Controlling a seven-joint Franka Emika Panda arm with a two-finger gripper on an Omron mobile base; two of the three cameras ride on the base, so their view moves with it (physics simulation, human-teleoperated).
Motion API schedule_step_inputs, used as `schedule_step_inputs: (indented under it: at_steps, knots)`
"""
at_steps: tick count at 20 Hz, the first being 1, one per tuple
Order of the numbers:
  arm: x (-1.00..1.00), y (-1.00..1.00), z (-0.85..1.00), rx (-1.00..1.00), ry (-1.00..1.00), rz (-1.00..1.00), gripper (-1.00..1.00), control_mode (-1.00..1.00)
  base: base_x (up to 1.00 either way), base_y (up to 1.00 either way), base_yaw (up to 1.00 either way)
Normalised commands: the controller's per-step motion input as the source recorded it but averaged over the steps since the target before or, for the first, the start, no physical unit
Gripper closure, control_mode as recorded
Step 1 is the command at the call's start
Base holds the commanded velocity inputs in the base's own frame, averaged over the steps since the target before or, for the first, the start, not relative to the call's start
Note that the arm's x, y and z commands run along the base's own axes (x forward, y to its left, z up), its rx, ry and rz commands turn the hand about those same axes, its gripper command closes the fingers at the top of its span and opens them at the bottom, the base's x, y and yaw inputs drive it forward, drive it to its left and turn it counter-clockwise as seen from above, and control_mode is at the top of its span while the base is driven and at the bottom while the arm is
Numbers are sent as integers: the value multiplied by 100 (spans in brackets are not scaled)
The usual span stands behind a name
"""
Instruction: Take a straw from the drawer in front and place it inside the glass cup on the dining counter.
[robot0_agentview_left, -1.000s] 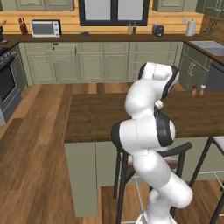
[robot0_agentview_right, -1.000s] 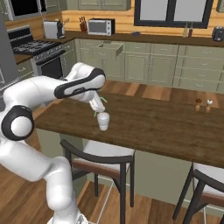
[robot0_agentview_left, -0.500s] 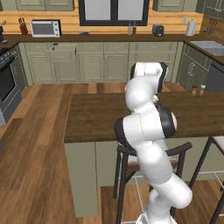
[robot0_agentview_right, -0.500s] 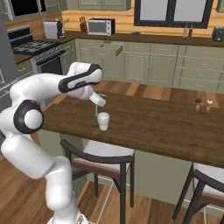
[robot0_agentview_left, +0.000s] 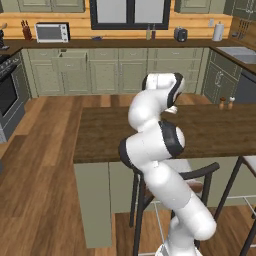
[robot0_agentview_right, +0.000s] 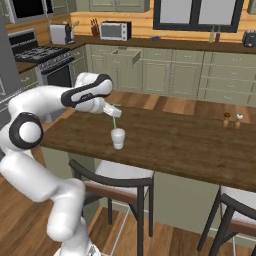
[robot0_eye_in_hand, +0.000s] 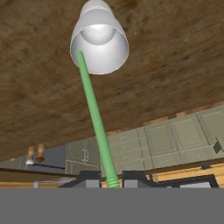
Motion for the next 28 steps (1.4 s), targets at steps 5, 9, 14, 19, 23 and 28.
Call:
schedule_step_inputs:
  at_steps: [5, 9, 14, 19, 23, 28]
  knots:
    - [17, 4, -4, -2, 1, 2, 100, -100, 0, 0, 0]
    - [3, 0, -8, 0, 4, 0, 100, -100, 0, 0, 0]
    - [2, 0, -15, 0, 1, 0, 100, -100, 0, 0, 0]
    - [0, 0, -25, 0, 0, 2, 100, -100, 0, 0, 0]
    - [6, 0, -17, 0, 0, 2, 100, -100, 0, 0, 0]
    - [4, 0, -28, 0, 3, 1, 100, -100, 0, 0, 0]
